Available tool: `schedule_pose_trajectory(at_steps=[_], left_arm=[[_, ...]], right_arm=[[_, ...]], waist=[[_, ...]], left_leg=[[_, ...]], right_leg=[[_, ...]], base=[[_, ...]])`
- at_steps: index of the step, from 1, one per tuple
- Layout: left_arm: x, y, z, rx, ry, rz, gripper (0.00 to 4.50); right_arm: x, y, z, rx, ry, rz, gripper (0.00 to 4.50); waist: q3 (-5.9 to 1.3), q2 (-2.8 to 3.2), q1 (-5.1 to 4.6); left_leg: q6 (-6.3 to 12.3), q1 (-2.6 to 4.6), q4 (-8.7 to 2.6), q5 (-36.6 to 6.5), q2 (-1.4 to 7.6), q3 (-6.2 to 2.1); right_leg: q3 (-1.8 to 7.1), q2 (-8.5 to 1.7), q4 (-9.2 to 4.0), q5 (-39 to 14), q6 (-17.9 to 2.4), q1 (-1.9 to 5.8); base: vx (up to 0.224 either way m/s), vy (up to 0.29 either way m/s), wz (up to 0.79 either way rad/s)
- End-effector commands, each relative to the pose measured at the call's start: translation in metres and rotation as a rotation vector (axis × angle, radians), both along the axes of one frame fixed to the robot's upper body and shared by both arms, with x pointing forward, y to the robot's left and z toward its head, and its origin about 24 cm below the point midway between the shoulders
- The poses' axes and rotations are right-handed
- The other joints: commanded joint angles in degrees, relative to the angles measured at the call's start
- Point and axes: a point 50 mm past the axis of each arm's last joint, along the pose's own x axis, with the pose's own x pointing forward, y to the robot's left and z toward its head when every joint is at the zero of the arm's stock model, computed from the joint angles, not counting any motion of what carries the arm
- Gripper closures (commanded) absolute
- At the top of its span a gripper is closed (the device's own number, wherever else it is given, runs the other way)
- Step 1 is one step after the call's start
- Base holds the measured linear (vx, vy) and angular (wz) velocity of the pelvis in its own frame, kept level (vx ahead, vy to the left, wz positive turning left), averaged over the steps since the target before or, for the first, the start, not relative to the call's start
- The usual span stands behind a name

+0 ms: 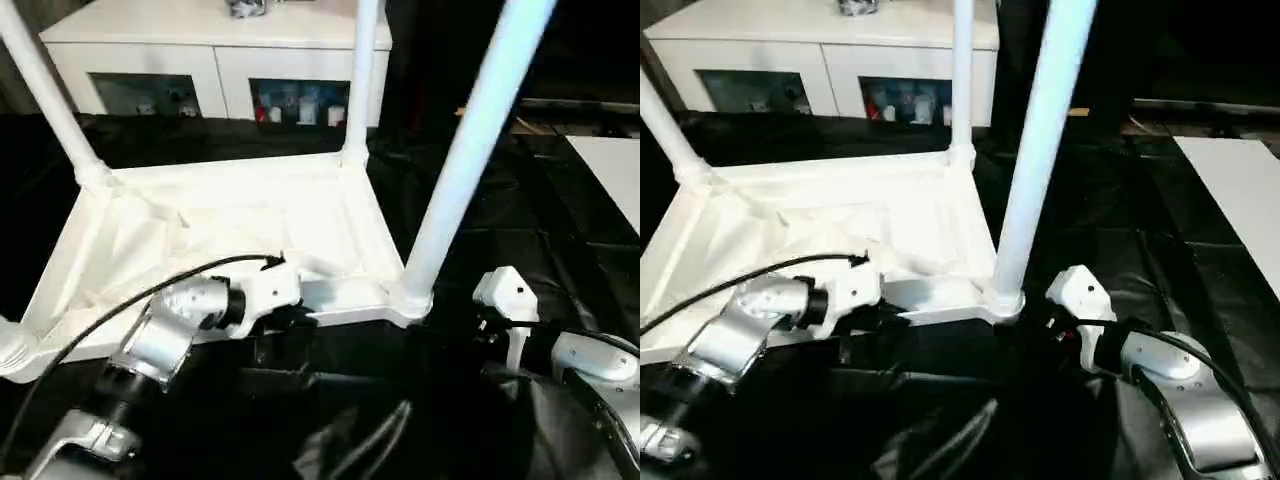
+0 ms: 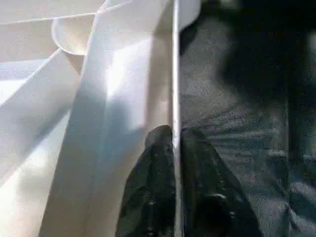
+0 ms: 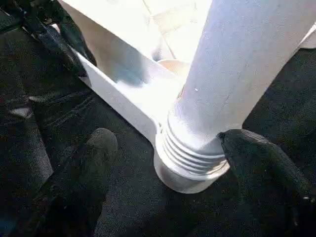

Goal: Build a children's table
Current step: Rotate leg to tighten

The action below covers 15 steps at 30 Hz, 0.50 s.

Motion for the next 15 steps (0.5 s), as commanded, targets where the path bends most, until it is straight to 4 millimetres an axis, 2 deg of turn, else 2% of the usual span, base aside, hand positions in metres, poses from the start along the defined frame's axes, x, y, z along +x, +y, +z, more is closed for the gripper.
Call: schedule_pose_trajectory(at_steps=[1, 2, 3, 4, 5, 7, 9, 10, 12, 13, 14, 15], left_arm=[[0.005, 0.0, 0.008, -0.012, -0.033, 0.017, 3.73], [0.006, 0.0, 0.009, -0.014, -0.041, 0.018, 3.73], [0.008, -0.004, 0.014, -0.028, -0.042, 0.004, 3.62], [0.008, -0.005, 0.015, -0.03, -0.04, -0.005, 3.52], [0.009, -0.006, 0.016, -0.032, -0.039, -0.011, 3.47], [0.009, -0.01, 0.018, -0.033, -0.032, -0.028, 3.35], [0.011, -0.016, 0.016, -0.012, -0.028, -0.036, 3.1], [0.011, -0.017, 0.014, -0.004, -0.03, -0.041, 3.03], [0.014, -0.02, 0.011, 0.022, -0.054, -0.045, 2.99], [0.015, -0.024, 0.008, 0.026, -0.044, -0.049, 2.9], [0.015, -0.024, 0.008, 0.025, -0.041, -0.051, 2.9], [0.016, -0.028, 0.005, 0.027, -0.03, -0.055, 2.77]], right_arm=[[0.001, 0.004, 0.002, 0.001, -0.019, 0.021, 0.74], [0.001, 0.004, 0.002, 0.001, -0.019, 0.021, 0.74], [0.0, 0.004, 0.002, 0.003, -0.019, 0.021, 0.74], [0.0, 0.004, 0.002, 0.002, -0.02, 0.021, 0.74], [0.0, 0.004, 0.002, 0.002, -0.02, 0.021, 0.74], [-0.001, 0.004, 0.003, 0.002, -0.021, 0.02, 0.74], [-0.002, 0.004, 0.003, 0.004, -0.022, 0.018, 0.74], [-0.002, 0.004, 0.003, 0.004, -0.022, 0.018, 0.74], [-0.003, 0.004, 0.003, 0.005, -0.023, 0.016, 0.74], [-0.003, 0.004, 0.003, 0.006, -0.022, 0.017, 0.74], [-0.003, 0.004, 0.003, 0.007, -0.022, 0.017, 0.74], [-0.003, 0.004, 0.002, 0.006, -0.021, 0.017, 0.74]], waist=[[-2.93, -0.81, 0.16], [-2.89, -0.83, 0.15], [-2.92, -0.36, 0.26], [-2.95, -0.65, 0.17], [-2.95, -0.3, 0.26], [-2.96, -0.58, 0.22], [-2.98, -0.05, 0.21], [-3.05, -0.29, 0.18], [-3.16, -0.3, 0.18], [-3.28, -0.3, 0.23], [-3.25, -0.57, 0.14], [-3.42, -0.59, 0.19]], left_leg=[[3.25, 0.41, -5.48, -11.86, 5.23, -1.98], [3.07, 0.41, -5.53, -12.24, 5.23, -2.0], [2.71, 0.37, -5.59, -12.39, 5.2, -2.13], [2.57, 0.27, -5.63, -12.34, 5.18, -2.13], [2.44, 0.27, -5.66, -12.39, 5.16, -2.2], [2.25, 0.27, -5.67, -12.8, 5.11, -2.14], [2.15, 0.23, -5.62, -12.54, 5.1, -2.18], [2.27, 0.21, -5.57, -12.13, 5.12, -2.16], [2.75, 0.18, -5.41, -11.61, 4.98, -2.09], [3.02, 0.04, -5.36, -10.65, 5.02, -2.19], [3.31, -0.07, -5.35, -10.31, 4.99, -2.11], [3.68, -0.07, -5.23, -9.32, 5.02, -2.17]], right_leg=[[2.61, -3.97, -3.67, -17.5, -13.95, 2.3], [2.62, -3.95, -3.74, -18.09, -13.72, 2.28], [2.62, -3.95, -3.69, -18.31, -13.34, 2.34], [2.6, -3.89, -3.71, -17.92, -13.09, 2.39], [2.6, -3.92, -3.66, -17.81, -13.07, 2.41], [2.58, -3.83, -3.7, -17.39, -13.19, 2.39], [2.61, -3.87, -3.64, -16.58, -13.4, 2.49], [2.59, -3.85, -3.62, -15.76, -13.51, 2.55], [2.57, -3.74, -3.62, -14.74, -13.59, 2.59], [2.57, -3.88, -3.39, -13.56, -13.85, 2.84], [2.56, -3.84, -3.48, -13.34, -13.84, 2.85], [2.55, -3.93, -3.22, -12.32, -14.08, 2.98]], base=[[0.0, 0.0, 0.0], [0.0, 0.0, 0.0], [0.0, 0.0, 0.0], [0.0, 0.0, 0.0], [0.0, 0.0, 0.0], [0.0, 0.0, 0.0], [0.0, 0.0, 0.0], [0.0, 0.0, 0.0], [0.0, 0.0, 0.0], [0.0, 0.0, 0.0], [0.0, 0.0, 0.0], [0.0, 0.0, 0.0]])
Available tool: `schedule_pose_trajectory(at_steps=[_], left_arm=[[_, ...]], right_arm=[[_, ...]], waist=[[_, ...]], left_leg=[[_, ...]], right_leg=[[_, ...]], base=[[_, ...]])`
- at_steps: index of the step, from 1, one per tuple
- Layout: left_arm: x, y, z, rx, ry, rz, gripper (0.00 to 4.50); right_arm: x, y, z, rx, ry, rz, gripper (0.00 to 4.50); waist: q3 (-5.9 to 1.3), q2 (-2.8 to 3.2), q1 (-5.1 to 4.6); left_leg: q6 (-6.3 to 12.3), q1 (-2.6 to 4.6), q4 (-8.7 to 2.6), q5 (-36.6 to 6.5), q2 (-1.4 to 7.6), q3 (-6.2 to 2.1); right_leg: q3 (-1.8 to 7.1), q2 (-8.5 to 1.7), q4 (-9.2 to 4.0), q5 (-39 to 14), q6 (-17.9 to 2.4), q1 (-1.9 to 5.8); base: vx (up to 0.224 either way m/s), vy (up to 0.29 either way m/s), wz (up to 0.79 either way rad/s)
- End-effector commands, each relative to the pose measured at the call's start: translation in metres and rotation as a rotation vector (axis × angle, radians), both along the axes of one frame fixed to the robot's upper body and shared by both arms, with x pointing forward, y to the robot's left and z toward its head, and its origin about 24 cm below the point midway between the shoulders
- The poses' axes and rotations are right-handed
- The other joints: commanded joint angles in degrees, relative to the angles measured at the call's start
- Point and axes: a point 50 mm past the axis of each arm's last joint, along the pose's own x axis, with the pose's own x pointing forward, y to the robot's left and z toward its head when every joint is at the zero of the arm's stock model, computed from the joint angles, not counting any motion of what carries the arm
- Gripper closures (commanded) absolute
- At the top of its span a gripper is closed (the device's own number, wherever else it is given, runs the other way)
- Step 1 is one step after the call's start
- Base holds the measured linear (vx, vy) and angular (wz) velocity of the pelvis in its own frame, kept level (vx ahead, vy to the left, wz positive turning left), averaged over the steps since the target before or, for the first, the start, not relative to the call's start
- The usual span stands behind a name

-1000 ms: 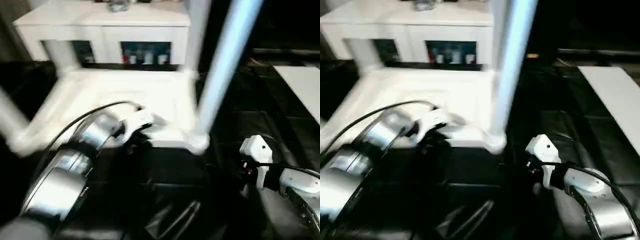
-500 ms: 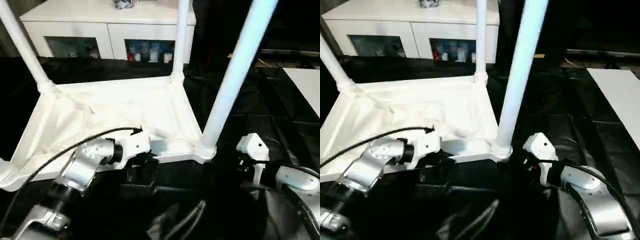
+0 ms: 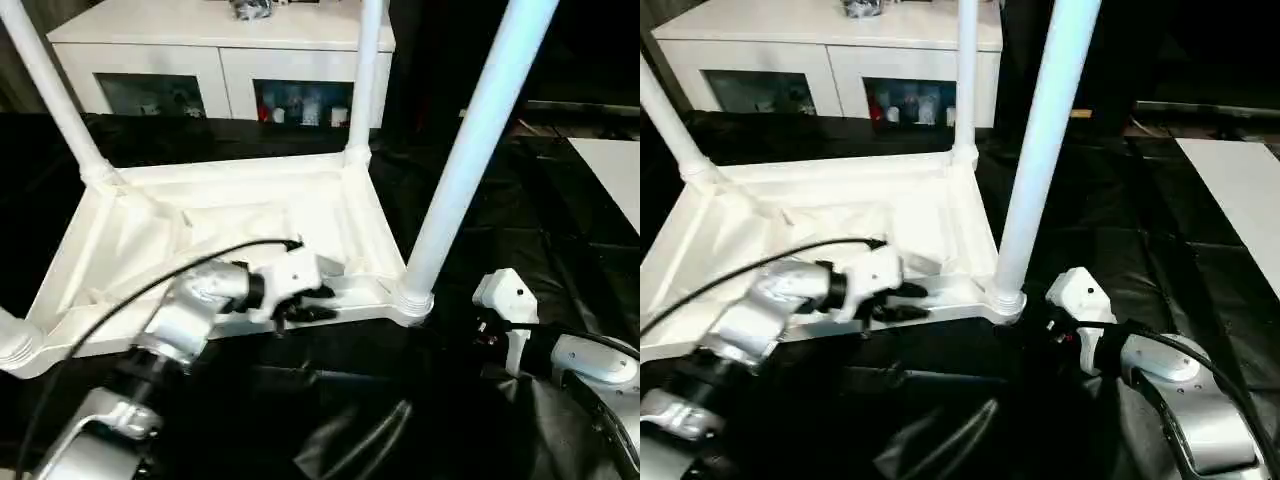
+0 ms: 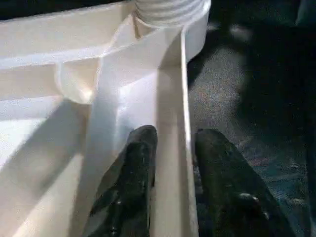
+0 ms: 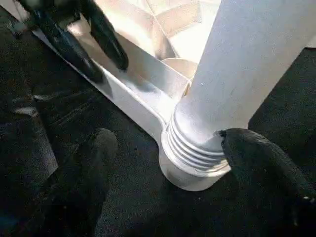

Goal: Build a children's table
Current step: Rotate leg to tighten

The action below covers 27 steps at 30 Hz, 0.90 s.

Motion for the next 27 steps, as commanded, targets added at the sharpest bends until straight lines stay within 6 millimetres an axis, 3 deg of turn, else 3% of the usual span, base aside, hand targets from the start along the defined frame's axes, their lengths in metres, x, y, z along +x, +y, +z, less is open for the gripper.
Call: schedule_pose_trajectory(at_steps=[1, 3, 4, 6, 9, 14, 21, 22, 24, 27], left_arm=[[0.004, -0.006, 0.0, 0.02, -0.009, -0.012, 2.66], [0.006, -0.013, -0.003, 0.024, -0.005, -0.01, 2.59], [0.007, -0.015, -0.004, 0.023, 0.005, -0.009, 2.55], [0.01, -0.018, -0.005, 0.039, 0.009, -0.004, 2.26], [0.015, -0.015, -0.007, 0.077, -0.006, 0.021, 1.94], [0.014, -0.011, -0.009, 0.056, 0.066, 0.022, 1.84], [0.004, 0.004, -0.013, 0.078, 0.165, 0.002, 2.41], [0.002, 0.007, -0.014, 0.069, 0.19, 0.004, 2.51], [0.0, 0.007, -0.014, 0.065, 0.197, -0.001, 2.59], [-0.002, 0.003, -0.013, 0.01, 0.223, 0.009, 2.74]], right_arm=[[-0.001, 0.003, 0.003, 0.002, -0.022, 0.017, 0.74], [-0.002, 0.003, 0.003, 0.0, -0.02, 0.019, 0.74], [-0.002, 0.003, 0.003, 0.0, -0.019, 0.019, 0.74], [-0.003, 0.003, 0.003, -0.002, -0.019, 0.02, 0.74], [-0.003, 0.002, 0.004, -0.003, -0.021, 0.02, 0.74], [-0.005, 0.001, 0.003, -0.004, -0.017, 0.015, 0.74], [-0.006, -0.001, 0.003, -0.006, -0.014, 0.008, 0.74], [-0.005, -0.002, 0.003, -0.006, -0.013, 0.007, 0.74], [-0.005, -0.002, 0.003, -0.007, -0.013, 0.008, 0.74], [-0.005, -0.002, 0.003, -0.006, -0.013, 0.009, 0.74]], waist=[[-3.41, -0.51, 0.2], [-3.4, -0.58, 0.28], [-3.39, -0.32, 0.35], [-3.36, -0.6, 0.31], [-3.27, -0.27, 0.33], [-3.24, -0.34, 0.32], [-3.24, -0.15, -0.02], [-3.28, -0.41, -0.07], [-3.3, -0.12, -0.02], [-3.35, -0.29, -0.07]], left_leg=[[4.22, 0.08, -5.12, -9.04, 4.94, -2.08], [4.54, 0.1, -5.09, -8.77, 5.05, -2.07], [4.63, 0.09, -5.1, -8.76, 5.07, -2.13], [4.67, 0.0, -5.07, -9.03, 5.02, -2.06], [4.23, 0.15, -5.14, -10.75, 4.94, -2.08], [3.3, 0.17, -5.33, -12.47, 4.97, -2.27], [3.42, 0.03, -5.49, -12.18, 5.06, -2.32], [3.5, 0.09, -5.46, -12.18, 5.09, -2.26], [3.66, 0.06, -5.43, -11.56, 5.13, -2.28], [3.95, 0.09, -5.32, -11.13, 5.05, -2.16]], right_leg=[[2.5, -3.94, -3.32, -12.13, -14.41, 2.78], [2.46, -3.96, -3.32, -11.57, -15.0, 2.82], [2.46, -3.96, -3.28, -11.61, -15.1, 2.86], [2.43, -3.96, -3.37, -11.92, -15.12, 2.96], [2.41, -3.88, -3.74, -14.46, -14.43, 2.86], [2.42, -4.06, -4.09, -19.43, -12.82, 2.82], [2.42, -3.96, -3.84, -17.34, -13.59, 2.74], [2.4, -3.95, -3.84, -17.1, -13.73, 2.73], [2.42, -4.02, -3.67, -16.18, -14.22, 2.76], [2.41, -4.0, -3.61, -15.58, -14.57, 2.75]], base=[[0.0, 0.0, 0.0], [0.0, 0.0, 0.0], [0.0, 0.0, 0.0], [0.0, 0.0, 0.0], [0.0, 0.0, 0.0], [0.0, 0.0, 0.0], [0.0, 0.0, 0.0], [0.0, 0.0, 0.0], [0.0, 0.0, 0.0], [0.0, 0.0, 0.0]])
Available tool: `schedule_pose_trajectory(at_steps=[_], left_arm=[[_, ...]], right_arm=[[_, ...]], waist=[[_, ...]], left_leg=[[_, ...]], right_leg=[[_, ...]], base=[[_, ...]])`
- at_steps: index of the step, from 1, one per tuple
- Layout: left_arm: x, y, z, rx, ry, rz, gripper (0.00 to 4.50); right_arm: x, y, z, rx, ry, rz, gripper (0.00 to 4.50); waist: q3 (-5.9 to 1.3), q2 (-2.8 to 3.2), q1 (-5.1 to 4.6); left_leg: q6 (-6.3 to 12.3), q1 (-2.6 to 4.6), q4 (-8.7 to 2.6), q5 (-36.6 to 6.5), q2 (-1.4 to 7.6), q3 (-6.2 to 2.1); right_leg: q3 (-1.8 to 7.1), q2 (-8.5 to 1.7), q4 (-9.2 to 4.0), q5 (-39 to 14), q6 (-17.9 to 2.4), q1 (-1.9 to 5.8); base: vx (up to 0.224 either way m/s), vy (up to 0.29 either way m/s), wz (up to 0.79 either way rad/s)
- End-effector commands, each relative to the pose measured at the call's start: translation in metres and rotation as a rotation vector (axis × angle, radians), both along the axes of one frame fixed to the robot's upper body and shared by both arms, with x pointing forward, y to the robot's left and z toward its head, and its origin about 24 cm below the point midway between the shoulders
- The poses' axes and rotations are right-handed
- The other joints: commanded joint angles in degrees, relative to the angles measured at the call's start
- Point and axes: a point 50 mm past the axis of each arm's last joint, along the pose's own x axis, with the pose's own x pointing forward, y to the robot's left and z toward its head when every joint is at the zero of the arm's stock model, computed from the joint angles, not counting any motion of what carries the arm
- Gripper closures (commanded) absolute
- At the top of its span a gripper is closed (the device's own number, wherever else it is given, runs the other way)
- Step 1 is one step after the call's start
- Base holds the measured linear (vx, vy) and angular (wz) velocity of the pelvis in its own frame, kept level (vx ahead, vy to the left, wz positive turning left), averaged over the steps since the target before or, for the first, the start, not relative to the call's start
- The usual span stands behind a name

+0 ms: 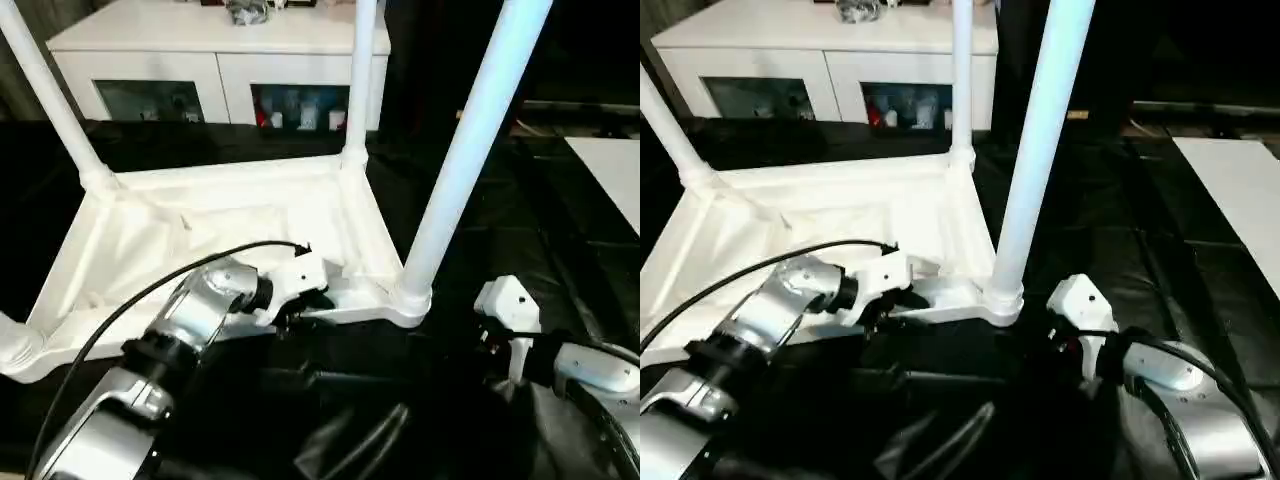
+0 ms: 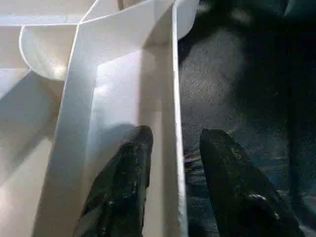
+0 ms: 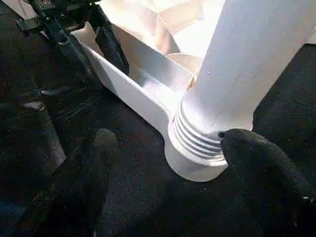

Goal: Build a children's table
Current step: Rotate leg to tighten

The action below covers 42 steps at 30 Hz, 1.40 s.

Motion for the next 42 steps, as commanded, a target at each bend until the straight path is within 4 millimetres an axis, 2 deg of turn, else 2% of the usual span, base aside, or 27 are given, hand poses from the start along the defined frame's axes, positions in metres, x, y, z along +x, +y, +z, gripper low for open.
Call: schedule_pose_trajectory(at_steps=[1, 4, 5, 8, 9, 13, 19, 26, 31, 32, 34, 35, 37, 38, 40, 41, 42], left_arm=[[-0.005, -0.002, -0.007, -0.018, 0.044, 0.007, 2.89], [-0.002, -0.01, -0.004, -0.075, 0.022, 0.027, 3.08], [-0.003, -0.011, -0.005, -0.074, 0.025, 0.019, 3.33], [-0.005, -0.012, -0.006, -0.062, 0.031, 0.003, 3.43], [-0.005, -0.012, -0.006, -0.059, 0.035, 0.0, 3.6], [-0.009, -0.012, -0.009, -0.043, 0.05, -0.025, 3.94], [-0.011, -0.008, -0.012, 0.016, 0.034, -0.053, 4.45], [-0.012, -0.009, -0.011, 0.011, 0.008, -0.054, 4.45], [-0.02, -0.009, -0.012, 0.015, 0.009, -0.111, 4.45], [-0.022, -0.009, -0.012, 0.003, 0.009, -0.125, 4.49], [-0.028, -0.007, -0.007, -0.021, 0.0, -0.157, 4.49], [-0.029, -0.006, -0.006, -0.025, -0.004, -0.164, 4.5], [-0.033, -0.005, -0.003, -0.028, -0.01, -0.188, 4.5], [-0.035, -0.006, -0.002, -0.029, -0.01, -0.193, 4.5], [-0.038, -0.004, -0.002, -0.025, -0.012, -0.196, 4.5], [-0.038, -0.003, -0.002, -0.021, -0.014, -0.195, 4.5], [-0.038, -0.003, -0.002, -0.021, -0.014, -0.194, 4.5]], right_arm=[[0.002, 0.0, 0.006, 0.001, -0.026, 0.008, 0.74], [0.002, 0.001, 0.006, 0.0, -0.026, 0.012, 0.74], [0.002, 0.001, 0.006, 0.001, -0.025, 0.013, 0.74], [0.001, 0.0, 0.006, 0.0, -0.024, 0.013, 0.74], [0.001, 0.0, 0.006, 0.0, -0.024, 0.012, 0.74], [0.0, -0.001, 0.006, -0.001, -0.021, 0.009, 0.74], [0.001, -0.002, 0.007, -0.005, -0.028, 0.003, 0.74], [0.006, -0.007, 0.011, 0.005, -0.047, -0.027, 0.74], [0.005, -0.015, 0.012, -0.008, -0.03, -0.021, 0.74], [0.004, -0.018, 0.013, -0.003, -0.02, -0.022, 0.56], [0.003, -0.024, 0.014, 0.019, 0.02, -0.006, 0.56], [0.002, -0.025, 0.014, 0.025, 0.028, 0.004, 0.37], [0.003, -0.024, 0.011, 0.037, 0.041, 0.028, 0.2], [0.005, -0.02, 0.009, 0.037, 0.048, 0.054, 0.2], [0.009, -0.013, 0.004, 0.034, 0.053, 0.084, 0.08], [0.011, -0.009, 0.002, 0.026, 0.054, 0.108, 0.08], [0.012, -0.009, 0.002, 0.026, 0.054, 0.11, 0.08]], waist=[[-2.92, -0.82, 0.17], [-2.9, -0.84, 0.24], [-2.91, -0.85, 0.37], [-2.86, -0.82, 0.41], [-2.86, -0.65, 0.4], [-2.89, -0.72, 0.39], [-3.02, -0.79, 0.36], [-2.83, -0.82, 0.34], [-2.95, -0.75, 0.32], [-2.93, -0.67, 0.31], [-2.91, -0.66, 0.33], [-2.84, -0.73, 0.29], [-2.79, -0.76, 0.26], [-2.81, -1.11, 0.18], [-2.76, -0.81, 0.1], [-2.77, -1.56, -0.1], [-2.76, -1.38, -0.1]], left_leg=[[4.09, -0.04, -5.39, -11.06, 5.1, -2.19], [4.12, 0.09, -5.27, -11.57, 5.02, -2.05], [4.09, 0.22, -5.29, -11.64, 5.08, -2.01], [4.0, 0.0, -5.44, -11.81, 5.08, -2.14], [3.83, 0.03, -5.46, -11.99, 5.09, -2.16], [3.69, -0.04, -5.48, -11.86, 5.09, -2.22], [4.61, -0.1, -5.31, -9.82, 5.1, -2.13], [3.88, 0.0, -5.48, -11.67, 5.17, -2.19], [4.16, 0.0, -5.42, -10.81, 5.21, -2.17], [4.22, 0.0, -5.4, -10.83, 5.22, -2.14], [4.72, -0.01, -5.42, -10.89, 5.36, -2.15], [4.69, -0.07, -5.44, -10.99, 5.31, -2.12], [4.45, -0.01, -5.45, -11.85, 5.33, -2.13], [4.39, -0.04, -5.44, -11.87, 5.32, -2.08], [3.97, 0.13, -5.42, -12.05, 5.23, -2.08], [3.85, -0.01, -5.43, -12.19, 5.18, -2.01], [3.69, -0.11, -5.45, -11.99, 5.17, -2.17]], right_leg=[[2.43, -4.0, -3.61, -15.62, -14.55, 2.62], [2.39, -3.97, -3.89, -16.78, -14.35, 2.5], [2.49, -3.95, -3.94, -16.88, -14.27, 2.4], [2.43, -3.93, -3.93, -17.4, -13.64, 2.53], [2.44, -3.93, -3.96, -17.46, -13.49, 2.51], [2.44, -3.95, -3.88, -17.18, -13.41, 2.58], [2.44, -3.96, -3.48, -13.21, -14.62, 2.75], [2.46, -4.0, -3.82, -16.85, -13.88, 2.62], [2.49, -4.01, -3.56, -14.61, -14.32, 2.69], [2.51, -4.03, -3.59, -14.56, -14.38, 2.7], [2.54, -4.1, -3.5, -13.99, -14.89, 2.81], [2.5, -4.02, -3.54, -14.45, -14.78, 2.76], [2.51, -4.1, -3.67, -16.45, -14.55, 2.67], [2.47, -4.07, -3.73, -16.87, -14.38, 2.66], [2.41, -3.88, -3.71, -17.81, -14.28, 2.36], [2.39, -3.83, -3.81, -18.51, -13.87, 2.4], [2.4, -3.97, -3.61, -18.79, -13.77, 2.47]], base=[[0.0, 0.0, 0.0], [0.0, 0.0, 0.0], [0.0, 0.0, 0.0], [0.0, 0.0, 0.0], [0.0, 0.0, 0.0], [0.0, 0.0, 0.0], [0.0, 0.0, 0.0], [0.0, 0.0, 0.0], [0.0, 0.0, 0.0], [0.0, 0.0, 0.0], [0.0, 0.0, 0.0], [0.0, 0.0, 0.0], [0.0, 0.0, 0.0], [0.0, 0.0, 0.0], [0.0, 0.0, 0.0], [0.0, 0.0, 0.0], [0.0, 0.0, 0.0]])
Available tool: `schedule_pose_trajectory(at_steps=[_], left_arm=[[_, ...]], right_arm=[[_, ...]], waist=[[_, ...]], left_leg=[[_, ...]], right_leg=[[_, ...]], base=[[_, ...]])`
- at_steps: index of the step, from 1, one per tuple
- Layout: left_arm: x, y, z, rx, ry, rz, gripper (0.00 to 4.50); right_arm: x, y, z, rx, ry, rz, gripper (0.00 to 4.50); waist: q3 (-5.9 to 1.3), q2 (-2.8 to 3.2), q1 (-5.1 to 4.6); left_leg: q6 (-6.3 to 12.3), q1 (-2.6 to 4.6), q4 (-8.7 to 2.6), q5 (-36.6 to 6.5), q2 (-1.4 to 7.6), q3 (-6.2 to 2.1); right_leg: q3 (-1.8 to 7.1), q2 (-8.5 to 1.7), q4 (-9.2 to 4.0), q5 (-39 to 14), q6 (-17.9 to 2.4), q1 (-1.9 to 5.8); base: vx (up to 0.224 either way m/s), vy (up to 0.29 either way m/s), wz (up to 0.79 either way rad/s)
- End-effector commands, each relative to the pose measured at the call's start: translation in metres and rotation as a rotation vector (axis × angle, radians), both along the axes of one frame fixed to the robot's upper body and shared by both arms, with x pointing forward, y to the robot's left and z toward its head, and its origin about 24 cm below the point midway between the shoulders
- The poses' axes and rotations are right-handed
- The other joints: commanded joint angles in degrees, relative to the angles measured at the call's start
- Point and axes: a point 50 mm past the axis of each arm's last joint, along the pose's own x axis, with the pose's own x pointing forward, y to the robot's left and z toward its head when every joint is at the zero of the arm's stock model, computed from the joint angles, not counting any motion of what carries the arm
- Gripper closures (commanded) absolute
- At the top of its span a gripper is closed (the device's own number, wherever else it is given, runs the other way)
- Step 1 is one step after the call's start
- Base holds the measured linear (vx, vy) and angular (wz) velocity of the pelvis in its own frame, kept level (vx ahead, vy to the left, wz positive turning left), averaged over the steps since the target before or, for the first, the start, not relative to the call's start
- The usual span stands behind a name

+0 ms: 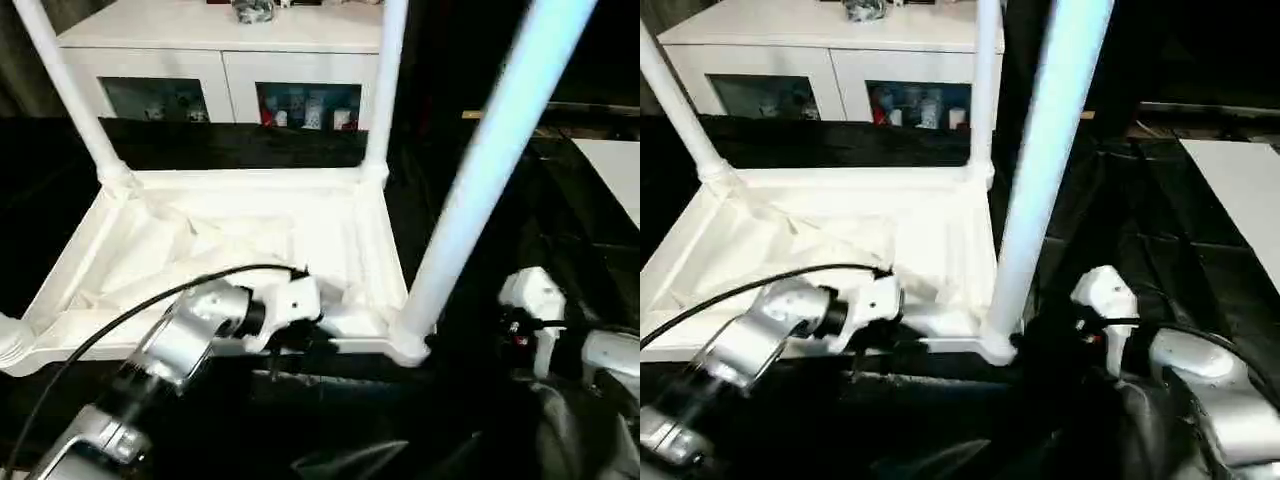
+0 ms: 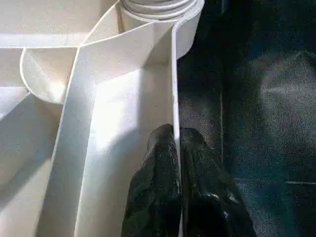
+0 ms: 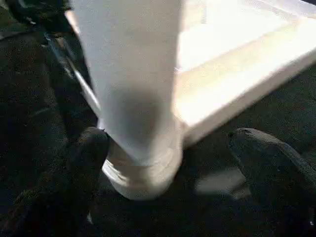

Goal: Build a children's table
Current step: Rotate leg to tighten

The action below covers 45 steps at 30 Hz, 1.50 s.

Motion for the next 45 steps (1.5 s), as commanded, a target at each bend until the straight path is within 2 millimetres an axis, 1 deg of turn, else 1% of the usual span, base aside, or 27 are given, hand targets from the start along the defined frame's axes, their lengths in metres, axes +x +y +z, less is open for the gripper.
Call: schedule_pose_trajectory(at_steps=[1, 3, 4, 6, 9, 10, 11, 12, 14, 15, 16, 24, 26, 27, 28, 29, 31, 36, 37, 38, 39, 40, 41, 42, 43, 44, 45], left_arm=[[-0.006, -0.006, -0.002, 0.005, 0.011, -0.057, 4.5], [-0.006, -0.004, -0.002, 0.012, 0.01, -0.047, 4.5], [-0.005, -0.003, -0.002, 0.012, 0.009, -0.044, 4.5], [-0.005, -0.003, -0.001, 0.016, 0.002, -0.039, 4.5], [-0.002, -0.002, 0.001, 0.018, -0.007, -0.026, 4.5], [-0.002, -0.002, 0.002, 0.017, -0.006, -0.024, 4.5], [-0.001, -0.001, 0.002, 0.018, -0.008, -0.023, 4.5], [-0.001, -0.001, 0.002, 0.019, -0.009, -0.023, 4.5], [-0.001, -0.001, 0.002, 0.024, -0.011, -0.022, 4.5], [-0.001, 0.0, 0.002, 0.024, -0.009, -0.021, 4.5], [-0.001, 0.0, 0.002, 0.024, -0.009, -0.021, 4.5], [0.001, 0.003, 0.001, 0.036, -0.011, -0.011, 4.5], [0.001, 0.003, 0.001, 0.036, -0.011, -0.011, 4.5], [0.001, 0.004, 0.001, 0.036, -0.011, -0.01, 4.5], [0.001, 0.004, 0.002, 0.038, -0.011, -0.009, 4.5], [0.001, 0.004, 0.002, 0.037, -0.011, -0.007, 4.5], [0.001, 0.005, 0.002, 0.037, -0.012, -0.005, 4.5], [0.002, 0.006, 0.002, 0.027, -0.013, 0.014, 4.5], [0.002, 0.006, 0.002, 0.023, -0.014, 0.021, 4.5], [0.002, 0.006, 0.002, 0.023, -0.014, 0.021, 4.5], [0.003, 0.006, 0.002, 0.022, -0.012, 0.047, 4.5], [0.005, 0.007, 0.0, 0.027, -0.013, 0.1, 4.5], [0.007, 0.005, -0.002, 0.015, -0.009, 0.154, 4.5], [0.008, 0.004, -0.003, 0.004, -0.005, 0.198, 4.5], [0.011, 0.0, -0.003, -0.012, -0.011, 0.246, 4.5], [0.011, -0.001, -0.003, -0.016, -0.012, 0.255, 4.5], [0.012, -0.002, -0.003, -0.023, -0.015, 0.273, 4.5]], right_arm=[[0.003, 0.004, -0.001, -0.021, -0.006, 0.044, 0.08], [0.007, 0.007, -0.003, -0.027, 0.0, 0.073, 0.08], [0.008, 0.008, -0.004, -0.031, 0.0, 0.08, 0.08], [0.01, 0.009, -0.005, -0.029, 0.002, 0.089, 0.08], [0.015, 0.012, -0.007, -0.018, 0.001, 0.091, 0.08], [0.016, 0.012, -0.007, -0.016, 0.001, 0.091, 0.25], [0.016, 0.012, -0.008, -0.02, 0.003, 0.095, 0.25], [0.016, 0.012, -0.008, -0.024, 0.005, 0.098, 0.45], [0.016, 0.012, -0.01, -0.037, 0.01, 0.116, 0.55], [0.015, 0.012, -0.011, -0.039, 0.011, 0.121, 0.68], [0.015, 0.012, -0.011, -0.039, 0.011, 0.121, 0.68], [0.013, 0.011, -0.014, -0.066, 0.029, 0.169, 1.41], [0.013, 0.011, -0.014, -0.066, 0.029, 0.169, 1.58], [0.013, 0.011, -0.015, -0.074, 0.033, 0.174, 1.58], [0.013, 0.011, -0.015, -0.074, 0.036, 0.175, 1.71], [0.013, 0.01, -0.015, -0.07, 0.038, 0.173, 1.72], [0.013, 0.01, -0.015, -0.063, 0.037, 0.169, 1.75], [0.016, 0.015, -0.015, 0.006, 0.027, 0.128, 1.78], [0.016, 0.016, -0.016, 0.022, 0.026, 0.117, 1.78], [0.016, 0.016, -0.016, 0.022, 0.026, 0.117, 1.78], [0.021, 0.016, -0.019, 0.032, 0.017, 0.052, 1.78], [0.025, 0.016, -0.023, 0.037, 0.014, -0.03, 1.78], [0.033, 0.017, -0.03, 0.041, 0.013, -0.152, 1.78], [0.038, 0.018, -0.035, 0.041, 0.016, -0.25, 1.78], [0.041, 0.022, -0.04, 0.041, 0.014, -0.316, 1.78], [0.042, 0.023, -0.041, 0.04, 0.013, -0.328, 1.78], [0.043, 0.025, -0.042, 0.04, 0.012, -0.35, 1.78]], waist=[[-2.82, -1.13, 0.0], [-2.91, -1.16, -0.12], [-2.95, -1.32, -0.23], [-3.09, -1.2, -0.07], [-3.19, -1.2, -0.01], [-3.13, -1.2, -0.04], [-3.16, -1.2, -0.02], [-3.12, -1.2, -0.02], [-3.08, -1.22, 0.01], [-3.12, -1.01, 0.05], [-3.09, -1.09, -0.01], [-3.29, -1.19, 0.0], [-3.26, -1.18, 0.04], [-3.29, -1.16, 0.04], [-3.28, -1.24, 0.0], [-3.28, -1.36, -0.01], [-3.33, -1.26, 0.04], [-3.32, -1.32, -0.04], [-3.29, -1.17, -0.02], [-3.27, -1.23, -0.13], [-3.21, -1.22, -0.13], [-3.16, -0.98, -0.27], [-3.08, -1.08, -0.47], [-3.05, -1.19, -0.74], [-3.04, -1.23, -1.2], [-3.01, -1.28, -1.48], [-3.04, -1.24, -1.81]], left_leg=[[3.69, 0.06, -5.38, -11.54, 5.12, -2.16], [3.86, 0.14, -5.3, -10.73, 5.16, -2.1], [4.28, -0.08, -5.28, -9.95, 5.13, -2.08], [4.83, 0.07, -5.09, -8.66, 5.16, -1.99], [5.9, -0.03, -4.95, -6.98, 5.13, -1.96], [5.9, -0.06, -4.97, -7.32, 5.09, -1.91], [5.86, -0.06, -4.96, -7.38, 5.1, -1.93], [5.71, -0.06, -4.96, -7.78, 5.09, -1.91], [5.46, -0.04, -5.02, -8.27, 5.13, -1.93], [5.31, 0.0, -5.01, -8.32, 5.14, -1.96], [5.26, -0.04, -5.02, -8.43, 5.12, -1.93], [5.99, -0.09, -4.8, -6.88, 5.07, -1.9], [6.15, -0.09, -4.81, -6.86, 5.1, -1.9], [6.14, -0.07, -4.8, -6.83, 5.11, -1.92], [6.21, -0.06, -4.81, -6.81, 5.11, -1.91], [6.27, -0.09, -4.8, -6.97, 5.11, -1.9], [6.34, -0.08, -4.73, -6.59, 5.09, -1.91], [6.38, -0.16, -4.75, -6.7, 5.06, -1.93], [6.2, -0.13, -4.77, -6.87, 5.05, -1.97], [6.09, -0.17, -4.77, -7.17, 5.02, -1.91], [5.73, -0.18, -4.83, -7.82, 5.01, -1.94], [5.07, -0.15, -4.89, -8.2, 5.01, -1.95], [4.31, -0.31, -5.01, -9.21, 4.92, -2.02], [3.73, -0.4, -5.03, -9.34, 4.9, -1.99], [2.35, -0.41, -5.15, -10.29, 4.69, -2.08], [1.72, -0.59, -5.22, -10.97, 4.57, -2.29], [1.01, -0.68, -5.39, -12.31, 4.63, -2.49]], right_leg=[[2.41, -3.96, -3.69, -18.8, -13.78, 2.4], [2.44, -3.85, -3.51, -17.07, -14.26, 2.35], [2.42, -3.89, -3.42, -15.77, -14.62, 2.55], [2.46, -3.94, -3.18, -13.75, -15.15, 2.52], [2.35, -3.93, -2.89, -11.63, -16.08, 2.6], [2.33, -3.86, -2.98, -12.04, -16.04, 2.59], [2.32, -3.89, -2.98, -12.24, -16.04, 2.63], [2.32, -3.92, -3.06, -12.93, -15.96, 2.63], [2.35, -3.89, -3.13, -13.79, -15.62, 2.61], [2.37, -3.92, -3.08, -13.78, -15.58, 2.61], [2.37, -3.88, -3.16, -13.82, -15.54, 2.61], [2.3, -3.84, -2.8, -11.26, -16.34, 2.78], [2.3, -3.89, -2.81, -11.39, -16.39, 2.78], [2.29, -3.88, -2.77, -11.32, -16.4, 2.79], [2.28, -3.82, -2.76, -11.15, -16.43, 2.77], [2.29, -3.85, -2.77, -11.35, -16.43, 2.8], [2.29, -3.89, -2.71, -11.12, -16.5, 2.82], [2.23, -3.84, -2.7, -11.5, -16.4, 2.83], [2.24, -3.89, -2.79, -11.99, -16.33, 2.79], [2.25, -3.85, -2.85, -12.32, -16.26, 2.78], [2.23, -3.83, -2.97, -13.47, -15.96, 2.76], [2.28, -3.85, -3.01, -14.26, -15.88, 2.6], [2.15, -3.8, -3.27, -16.07, -15.29, 2.66], [2.17, -3.74, -3.19, -16.86, -15.13, 2.56], [2.06, -3.65, -3.45, -18.92, -14.42, 2.44], [1.87, -3.63, -3.47, -20.43, -13.8, 2.64], [1.81, -3.65, -3.61, -22.69, -12.55, 2.78]], base=[[0.0, 0.0, 0.0], [0.0, 0.0, 0.0], [0.0, 0.0, 0.0], [0.0, 0.0, 0.0], [0.0, 0.0, 0.0], [0.0, 0.0, 0.0], [0.0, 0.0, 0.0], [0.0, 0.0, 0.0], [0.0, 0.0, 0.0], [0.0, 0.0, 0.0], [0.0, 0.0, 0.0], [0.0, 0.0, 0.0], [0.0, 0.0, 0.0], [0.0, 0.0, 0.0], [0.0, 0.0, 0.0], [0.0, 0.0, 0.0], [0.0, 0.0, 0.0], [0.0, 0.0, 0.0], [0.0, 0.0, 0.0], [0.0, 0.0, 0.0], [0.0, 0.0, 0.0], [0.0, 0.0, 0.0], [0.0, 0.0, 0.0], [0.0, 0.0, 0.0], [0.0, 0.0, 0.0], [0.0, 0.0, 0.0], [0.0, 0.0, 0.0]])
